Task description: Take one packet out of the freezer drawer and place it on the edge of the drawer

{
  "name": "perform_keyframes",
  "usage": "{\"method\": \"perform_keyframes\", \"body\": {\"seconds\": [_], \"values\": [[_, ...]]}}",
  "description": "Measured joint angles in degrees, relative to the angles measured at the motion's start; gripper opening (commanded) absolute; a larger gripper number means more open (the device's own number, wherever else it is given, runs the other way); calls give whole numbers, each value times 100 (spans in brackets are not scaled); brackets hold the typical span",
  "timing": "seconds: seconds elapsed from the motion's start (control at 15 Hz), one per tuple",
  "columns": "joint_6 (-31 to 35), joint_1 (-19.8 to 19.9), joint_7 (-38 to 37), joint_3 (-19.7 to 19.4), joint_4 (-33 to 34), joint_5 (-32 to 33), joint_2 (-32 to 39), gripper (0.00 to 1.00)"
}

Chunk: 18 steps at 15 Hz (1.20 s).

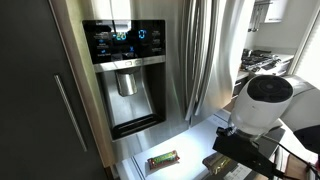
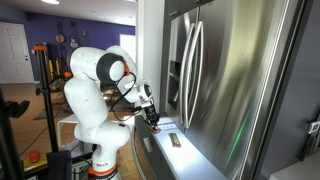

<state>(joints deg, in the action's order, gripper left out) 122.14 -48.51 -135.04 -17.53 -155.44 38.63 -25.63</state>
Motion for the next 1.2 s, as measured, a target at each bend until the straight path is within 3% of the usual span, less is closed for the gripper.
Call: {"method": "perform_keyframes", "body": {"seconds": [0.2, 0.27, 0.67, 1.2], "values": [[-108, 1232, 150, 1177, -198, -419, -120, 5], [-177, 1399, 162, 1293, -225, -440, -178, 5], [-334, 1330, 263, 823, -191, -579, -331, 5], [-1186, 1132, 387, 293, -202, -876, -323, 5]]}}
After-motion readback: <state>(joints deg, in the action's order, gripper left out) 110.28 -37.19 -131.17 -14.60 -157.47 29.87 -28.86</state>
